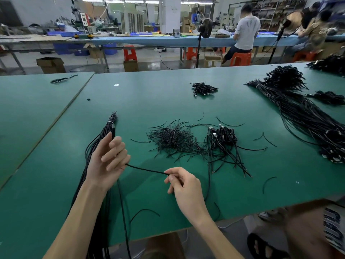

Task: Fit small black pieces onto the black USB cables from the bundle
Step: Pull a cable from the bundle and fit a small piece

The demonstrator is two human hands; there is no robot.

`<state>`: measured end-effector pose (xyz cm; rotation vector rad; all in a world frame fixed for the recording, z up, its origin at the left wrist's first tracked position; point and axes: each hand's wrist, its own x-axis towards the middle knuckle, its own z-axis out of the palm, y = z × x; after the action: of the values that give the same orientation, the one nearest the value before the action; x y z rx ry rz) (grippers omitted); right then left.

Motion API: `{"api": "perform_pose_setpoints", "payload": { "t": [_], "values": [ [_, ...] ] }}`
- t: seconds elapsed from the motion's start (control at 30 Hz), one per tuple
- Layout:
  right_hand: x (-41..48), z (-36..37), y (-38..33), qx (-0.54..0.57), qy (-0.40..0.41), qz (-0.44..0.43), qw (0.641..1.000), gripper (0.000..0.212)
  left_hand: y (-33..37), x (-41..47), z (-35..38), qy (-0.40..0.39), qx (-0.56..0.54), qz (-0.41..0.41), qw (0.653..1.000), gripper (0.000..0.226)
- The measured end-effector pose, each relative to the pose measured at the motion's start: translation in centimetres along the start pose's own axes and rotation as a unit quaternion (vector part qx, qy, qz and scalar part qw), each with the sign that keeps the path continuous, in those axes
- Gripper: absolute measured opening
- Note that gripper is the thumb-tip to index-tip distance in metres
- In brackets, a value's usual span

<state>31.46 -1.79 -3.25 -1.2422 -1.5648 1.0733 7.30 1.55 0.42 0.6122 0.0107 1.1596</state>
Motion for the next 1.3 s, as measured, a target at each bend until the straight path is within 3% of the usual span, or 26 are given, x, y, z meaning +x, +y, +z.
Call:
{"api": "perform_pose_setpoints", "payload": {
  "t": [0.1, 0.17, 0.27, 0.37, 0.5, 0.63, 0.67, 0.7, 0.93, 1.07, 1.3],
  "values": [
    [0.1, 0.0, 0.1, -0.003, 0.011, 0.003, 1.0, 0.023, -0.4, -0.1, -0.1, -0.028, 0.071, -0.051, 0.996, 0.063],
    [0.3, -0.2, 0.3, 0.013, 0.021, 0.012, 1.0, 0.023, -0.9, -0.2, -0.3, 0.019, 0.253, -0.074, 0.964, 0.062],
    [0.4, -0.5, 0.4, 0.069, 0.046, 0.023, 0.996, 0.022, -2.1, 0.1, -0.3, 0.09, 0.508, -0.121, 0.848, 0.068],
    [0.4, -0.5, 0.5, 0.101, 0.06, 0.029, 0.993, 0.022, -4.1, 1.0, -0.1, 0.112, 0.612, -0.116, 0.774, 0.071],
    [0.4, -0.5, 0.6, 0.132, 0.067, 0.025, 0.989, 0.02, -5.6, 1.2, -0.9, 0.103, 0.717, -0.05, 0.687, 0.059],
    [0.4, -0.6, 0.5, 0.138, 0.038, 0.005, 0.99, 0.019, -6.1, 1.1, -1.5, 0.054, 0.875, 0.039, 0.479, 0.052],
    [0.4, -0.5, 0.6, 0.135, 0.024, 0.0, 0.991, 0.018, -6.3, 1.3, -1.3, 0.041, 0.893, 0.039, 0.447, 0.053],
    [0.3, -0.5, 0.5, 0.134, 0.01, -0.003, 0.991, 0.016, -6.4, 1.4, -1.1, 0.038, 0.898, 0.03, 0.438, 0.054],
    [0.3, -1.0, 0.2, 0.164, -0.052, -0.012, 0.985, 0.011, -6.6, 1.3, -0.8, 0.067, 0.846, 0.015, 0.529, 0.056],
    [0.3, -0.8, 0.2, 0.151, -0.069, -0.023, 0.986, 0.012, -6.7, 1.2, -1.0, 0.143, 0.78, 0.055, 0.607, 0.041],
    [0.4, -0.3, 0.3, 0.108, -0.113, -0.046, 0.987, 0.008, -7.3, 1.5, -0.5, 0.138, 0.733, 0.002, 0.667, 0.04]
  ]
}}
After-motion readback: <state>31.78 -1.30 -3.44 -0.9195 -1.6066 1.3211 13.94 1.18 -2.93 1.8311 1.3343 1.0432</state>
